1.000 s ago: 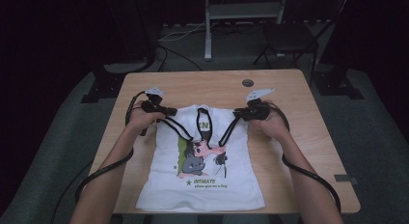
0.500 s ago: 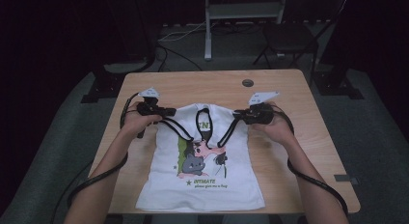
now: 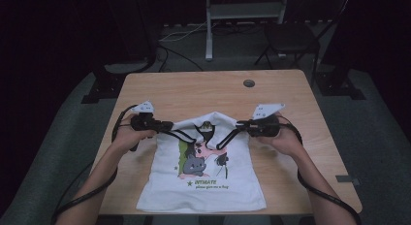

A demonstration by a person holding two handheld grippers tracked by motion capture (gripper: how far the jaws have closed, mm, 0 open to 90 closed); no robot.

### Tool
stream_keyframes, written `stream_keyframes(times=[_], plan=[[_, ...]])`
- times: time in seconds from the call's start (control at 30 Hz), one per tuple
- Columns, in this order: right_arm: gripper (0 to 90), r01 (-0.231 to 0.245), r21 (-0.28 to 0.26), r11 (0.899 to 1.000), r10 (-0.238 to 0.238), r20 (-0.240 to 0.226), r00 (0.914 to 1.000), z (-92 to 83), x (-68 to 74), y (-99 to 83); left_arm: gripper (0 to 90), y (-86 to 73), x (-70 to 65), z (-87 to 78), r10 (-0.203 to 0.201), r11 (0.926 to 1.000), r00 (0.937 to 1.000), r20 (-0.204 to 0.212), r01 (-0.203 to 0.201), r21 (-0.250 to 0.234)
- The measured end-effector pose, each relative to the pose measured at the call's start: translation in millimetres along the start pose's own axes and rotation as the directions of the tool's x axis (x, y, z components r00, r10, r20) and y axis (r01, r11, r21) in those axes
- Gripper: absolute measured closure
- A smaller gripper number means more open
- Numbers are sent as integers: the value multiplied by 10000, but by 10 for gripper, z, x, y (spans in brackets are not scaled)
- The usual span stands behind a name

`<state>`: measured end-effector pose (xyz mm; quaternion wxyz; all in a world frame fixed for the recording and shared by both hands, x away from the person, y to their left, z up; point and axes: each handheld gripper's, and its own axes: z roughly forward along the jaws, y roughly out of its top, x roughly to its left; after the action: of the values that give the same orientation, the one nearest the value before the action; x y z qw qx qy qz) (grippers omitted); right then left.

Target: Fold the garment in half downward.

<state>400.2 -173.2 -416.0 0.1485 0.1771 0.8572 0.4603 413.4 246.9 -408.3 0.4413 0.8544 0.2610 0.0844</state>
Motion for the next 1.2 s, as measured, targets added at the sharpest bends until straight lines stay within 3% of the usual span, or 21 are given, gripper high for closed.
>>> stream_keyframes(times=[0.03,0.3,0.47,0.6,0.93,1.2], plan=[[798,0,-11,10000,0,-69,10000,-4,34,-11,891,-32,-41,-24,181,9998,9998,4,-181,83],[797,535,262,9982,-527,-298,9982,-83,223,-145,891,-152,-82,-101,246,9993,9997,-19,-245,281],[796,1214,518,9913,-1191,-444,9919,-110,377,-166,890,-182,-139,-156,511,9980,9986,-119,-506,381],[796,1497,521,9874,-1471,-502,9878,-157,491,-156,890,-217,-207,-213,687,9969,9976,-125,-682,381],[796,1755,468,9834,-1718,-737,9824,-213,701,-169,890,-318,-322,-264,857,9951,9962,-139,-849,512],[795,1857,562,9810,-1813,-759,9805,-235,782,-204,890,-386,-425,-305,930,9946,9956,-71,-926,470]])
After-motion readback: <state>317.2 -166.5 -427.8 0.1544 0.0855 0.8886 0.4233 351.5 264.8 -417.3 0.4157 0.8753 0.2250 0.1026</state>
